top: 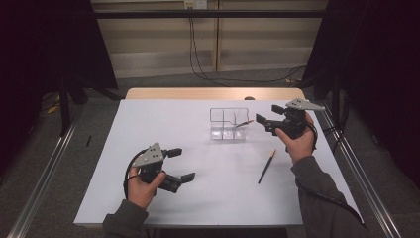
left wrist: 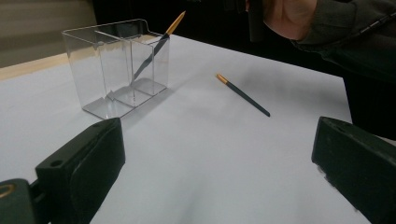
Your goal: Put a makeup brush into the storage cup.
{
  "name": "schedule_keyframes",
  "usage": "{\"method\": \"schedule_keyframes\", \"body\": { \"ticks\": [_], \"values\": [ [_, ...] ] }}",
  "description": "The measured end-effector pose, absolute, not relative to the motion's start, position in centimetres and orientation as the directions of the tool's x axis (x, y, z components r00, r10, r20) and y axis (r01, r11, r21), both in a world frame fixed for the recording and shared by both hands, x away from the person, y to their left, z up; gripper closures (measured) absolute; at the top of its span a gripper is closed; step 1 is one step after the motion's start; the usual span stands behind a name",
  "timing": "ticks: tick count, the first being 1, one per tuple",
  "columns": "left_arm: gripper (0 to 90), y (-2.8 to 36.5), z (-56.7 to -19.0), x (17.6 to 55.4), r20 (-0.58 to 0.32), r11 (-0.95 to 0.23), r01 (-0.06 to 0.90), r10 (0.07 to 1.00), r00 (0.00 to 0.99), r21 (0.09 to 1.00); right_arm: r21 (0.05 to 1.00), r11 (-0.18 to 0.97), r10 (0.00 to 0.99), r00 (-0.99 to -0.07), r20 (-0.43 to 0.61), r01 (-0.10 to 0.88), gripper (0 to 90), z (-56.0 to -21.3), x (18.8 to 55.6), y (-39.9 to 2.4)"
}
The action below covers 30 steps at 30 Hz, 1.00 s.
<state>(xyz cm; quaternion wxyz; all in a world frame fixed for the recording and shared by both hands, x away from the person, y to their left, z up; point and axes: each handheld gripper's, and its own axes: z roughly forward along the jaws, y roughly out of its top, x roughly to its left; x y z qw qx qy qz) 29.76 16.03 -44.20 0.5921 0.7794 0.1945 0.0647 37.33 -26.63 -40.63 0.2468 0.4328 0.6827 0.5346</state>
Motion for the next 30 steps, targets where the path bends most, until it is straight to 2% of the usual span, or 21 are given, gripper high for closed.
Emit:
{"method": "schedule_keyframes", "body": {
  "ticks": [30],
  "values": [
    [2.6,16.1,-44.3,29.8,-0.13,-0.23,0.231,0.385,0.914,0.945,0.945,0.064,0.843,-0.524,0.122,0.322,16.2,-41.7,34.7,-27.1]
  ]
}}
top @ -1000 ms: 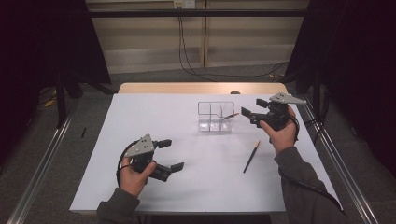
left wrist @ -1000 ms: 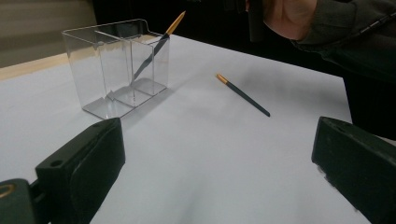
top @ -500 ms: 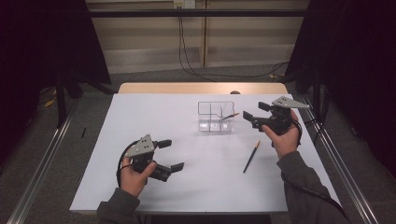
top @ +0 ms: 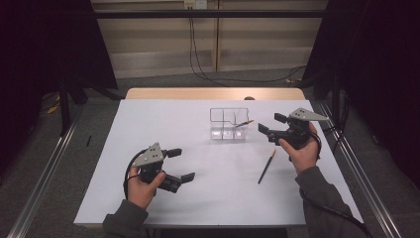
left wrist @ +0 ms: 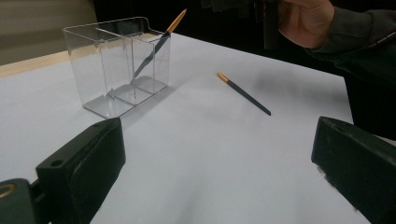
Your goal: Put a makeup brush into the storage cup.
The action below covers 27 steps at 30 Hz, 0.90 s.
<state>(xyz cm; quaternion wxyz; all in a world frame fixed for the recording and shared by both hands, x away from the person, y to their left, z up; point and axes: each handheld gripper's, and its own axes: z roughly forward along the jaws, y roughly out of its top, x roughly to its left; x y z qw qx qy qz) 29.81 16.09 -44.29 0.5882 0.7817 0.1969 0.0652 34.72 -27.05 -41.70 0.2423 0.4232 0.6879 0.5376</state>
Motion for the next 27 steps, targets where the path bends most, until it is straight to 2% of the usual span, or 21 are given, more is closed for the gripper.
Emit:
{"method": "schedule_keyframes", "body": {
  "ticks": [27],
  "values": [
    [2.6,16.1,-44.2,29.8,-0.127,-0.23,0.228,0.384,0.914,0.946,0.941,0.101,0.841,-0.532,0.092,0.323,15.6,-42.5,32.8,-27.2]
  ]
}}
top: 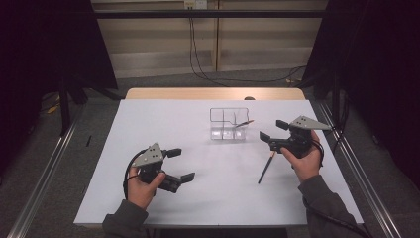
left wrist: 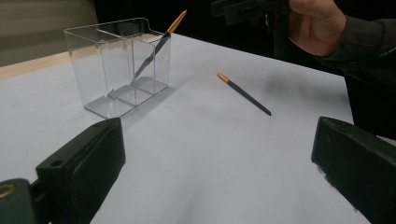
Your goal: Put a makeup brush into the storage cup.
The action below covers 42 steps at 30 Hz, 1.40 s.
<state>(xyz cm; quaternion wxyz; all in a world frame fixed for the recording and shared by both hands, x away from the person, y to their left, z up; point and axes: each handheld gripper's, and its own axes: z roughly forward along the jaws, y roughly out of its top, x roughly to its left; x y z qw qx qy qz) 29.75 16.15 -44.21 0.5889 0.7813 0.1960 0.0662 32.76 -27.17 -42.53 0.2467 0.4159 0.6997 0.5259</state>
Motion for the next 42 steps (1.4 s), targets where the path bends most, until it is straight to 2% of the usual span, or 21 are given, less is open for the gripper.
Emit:
{"method": "schedule_keyframes", "body": {
  "ticks": [16,28,42],
  "values": [
    [2.6,16.4,-44.2,29.7,-0.136,-0.221,0.237,0.392,0.91,0.946,0.935,0.112,0.84,-0.535,0.092,0.337,13.8,-43.2,31.5,-27.1],
    [2.6,17.0,-44.5,29.5,-0.145,-0.215,0.251,0.412,0.899,0.944,0.931,0.125,0.842,-0.534,0.083,0.342,13.0,-43.1,32.0,-26.8],
    [2.6,16.6,-44.5,29.5,-0.14,-0.225,0.247,0.406,0.903,0.943,0.903,0.149,0.859,-0.505,0.084,0.403,11.8,-43.3,31.9,-27.2]
  ]
}}
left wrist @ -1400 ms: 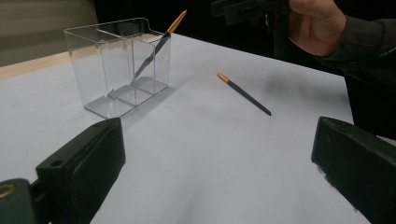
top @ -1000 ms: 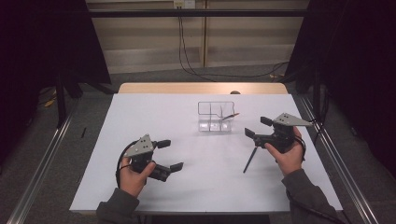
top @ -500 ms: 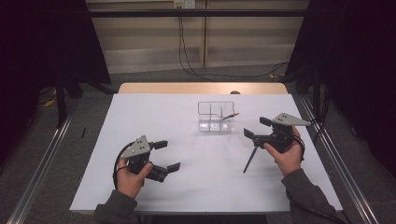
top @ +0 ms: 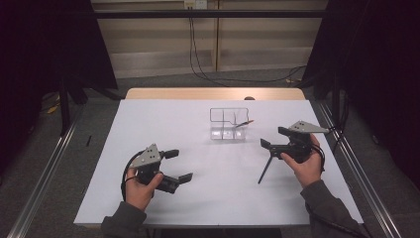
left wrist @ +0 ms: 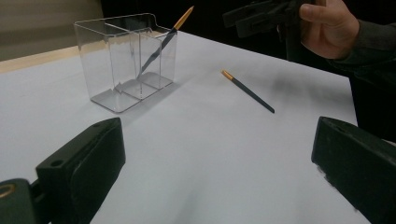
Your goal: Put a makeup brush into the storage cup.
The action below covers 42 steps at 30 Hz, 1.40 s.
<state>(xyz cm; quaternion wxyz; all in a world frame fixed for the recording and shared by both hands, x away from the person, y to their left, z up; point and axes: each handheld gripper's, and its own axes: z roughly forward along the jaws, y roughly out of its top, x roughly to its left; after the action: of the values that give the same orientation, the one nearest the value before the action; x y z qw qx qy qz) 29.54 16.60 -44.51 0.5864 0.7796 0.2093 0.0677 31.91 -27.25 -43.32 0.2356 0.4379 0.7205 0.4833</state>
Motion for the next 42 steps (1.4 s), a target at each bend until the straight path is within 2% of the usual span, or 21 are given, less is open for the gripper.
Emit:
{"method": "schedule_keyframes", "body": {
  "ticks": [14,42],
  "values": [
    [2.6,16.48,-44.36,29.54,-0.134,-0.228,0.241,0.402,0.906,0.943,0.87,0.169,0.873,-0.48,0.086,0.464,11.0,-43.3,31.7,-27.54],
    [2.3,17.36,-44.14,29.31,-0.129,-0.219,0.238,0.421,0.898,0.946,0.827,0.2,0.878,-0.471,0.086,0.525,9.8,-43.49,31.68,-27.15]
  ]
}}
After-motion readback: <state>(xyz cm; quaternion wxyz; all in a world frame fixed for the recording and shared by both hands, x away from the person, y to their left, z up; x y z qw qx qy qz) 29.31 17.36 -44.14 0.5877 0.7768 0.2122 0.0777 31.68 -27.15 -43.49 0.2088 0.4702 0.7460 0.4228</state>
